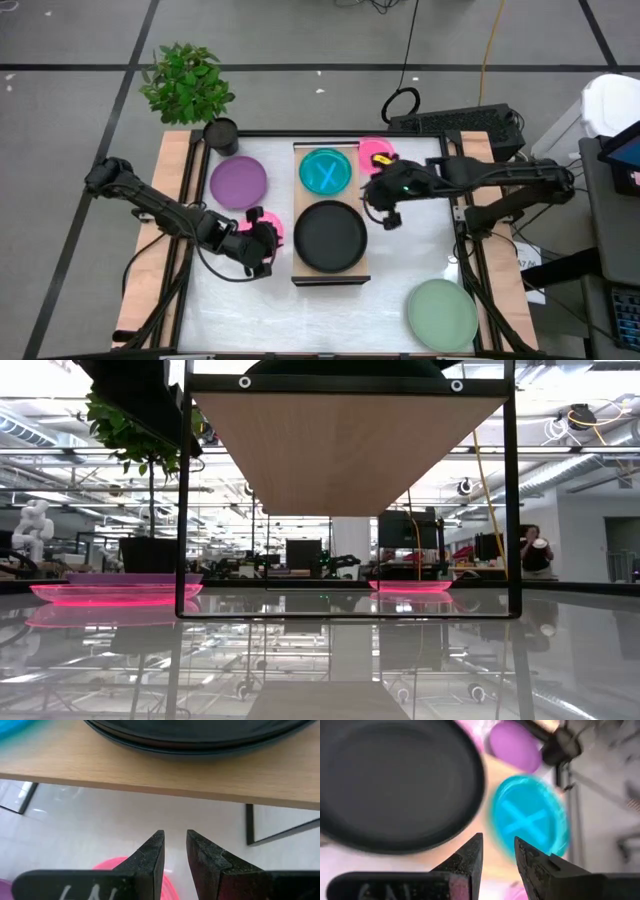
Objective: Place and stack plates onto a shelf
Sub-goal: Stack the purple plate on top of the black plate
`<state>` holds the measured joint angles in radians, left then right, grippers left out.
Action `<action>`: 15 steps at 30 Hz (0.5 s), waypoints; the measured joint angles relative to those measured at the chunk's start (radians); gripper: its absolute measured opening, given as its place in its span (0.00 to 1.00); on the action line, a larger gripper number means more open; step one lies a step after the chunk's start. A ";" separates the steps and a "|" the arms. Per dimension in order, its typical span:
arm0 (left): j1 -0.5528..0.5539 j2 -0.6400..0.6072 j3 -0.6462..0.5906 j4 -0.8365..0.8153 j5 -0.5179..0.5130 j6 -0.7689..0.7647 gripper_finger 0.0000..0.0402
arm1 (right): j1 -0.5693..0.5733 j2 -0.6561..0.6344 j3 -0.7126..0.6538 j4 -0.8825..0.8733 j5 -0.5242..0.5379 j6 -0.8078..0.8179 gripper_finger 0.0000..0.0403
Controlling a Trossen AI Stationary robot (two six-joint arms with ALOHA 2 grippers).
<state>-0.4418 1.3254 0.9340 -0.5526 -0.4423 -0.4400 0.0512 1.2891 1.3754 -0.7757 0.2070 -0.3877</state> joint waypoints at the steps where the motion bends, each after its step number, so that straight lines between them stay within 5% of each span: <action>1: -0.010 0.000 0.000 -0.002 -0.001 -0.013 0.22 | 0.016 -0.012 0.000 -0.024 0.000 0.052 0.23; 6: -0.061 0.000 0.000 -0.039 0.011 -0.059 0.22 | 0.121 -0.070 -0.003 -0.105 0.008 0.273 0.23; 15: -0.145 0.000 0.000 -0.187 0.087 -0.175 0.22 | 0.288 -0.211 -0.235 0.067 0.083 0.423 0.23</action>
<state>-0.5864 1.3254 0.9340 -0.7398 -0.3557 -0.6147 0.3393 1.0778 1.1404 -0.7091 0.2900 0.0354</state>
